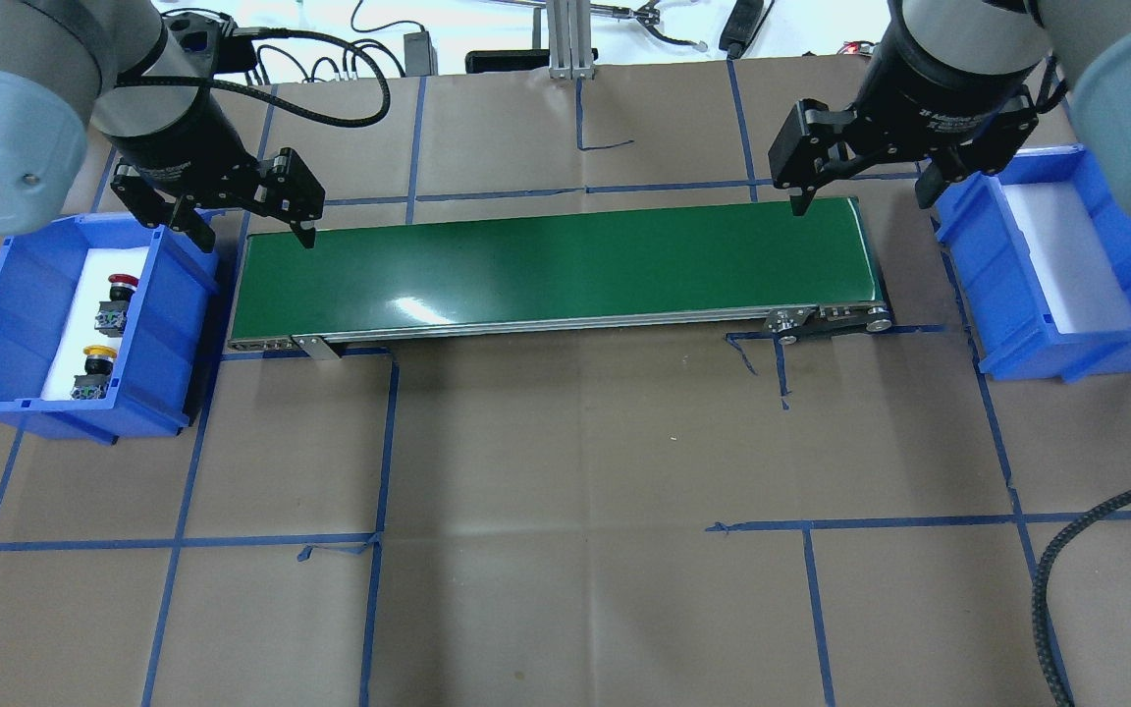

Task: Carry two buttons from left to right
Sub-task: 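Move the left gripper down into the blue bin toward the yellow button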

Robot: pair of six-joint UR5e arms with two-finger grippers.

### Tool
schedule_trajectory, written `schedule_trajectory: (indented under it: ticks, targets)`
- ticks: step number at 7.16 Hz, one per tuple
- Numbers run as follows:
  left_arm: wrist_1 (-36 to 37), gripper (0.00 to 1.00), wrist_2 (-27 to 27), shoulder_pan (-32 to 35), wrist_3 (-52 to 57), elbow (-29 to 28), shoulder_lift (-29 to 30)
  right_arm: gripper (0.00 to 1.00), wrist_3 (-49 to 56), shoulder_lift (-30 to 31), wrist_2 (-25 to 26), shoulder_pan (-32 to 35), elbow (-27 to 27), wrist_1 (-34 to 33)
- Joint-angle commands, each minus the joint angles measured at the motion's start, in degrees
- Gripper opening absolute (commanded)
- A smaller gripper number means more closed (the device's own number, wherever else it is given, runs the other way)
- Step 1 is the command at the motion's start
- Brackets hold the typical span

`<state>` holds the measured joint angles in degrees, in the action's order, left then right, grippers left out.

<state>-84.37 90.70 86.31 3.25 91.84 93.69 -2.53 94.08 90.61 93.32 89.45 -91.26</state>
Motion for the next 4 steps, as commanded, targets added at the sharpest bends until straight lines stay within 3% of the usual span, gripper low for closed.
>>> schedule_trajectory:
  ticks: [1,4]
  targets:
    - [0.09,0.99,0.01,0.0,0.0,0.0,0.09,1.0,-0.1,0.05,0.0,0.02,0.8,0.9]
    - [0.0,0.99,0.01,0.0,0.09,0.0,0.0,1.0,-0.01,-0.04,0.0,0.02,0.9,1.17]
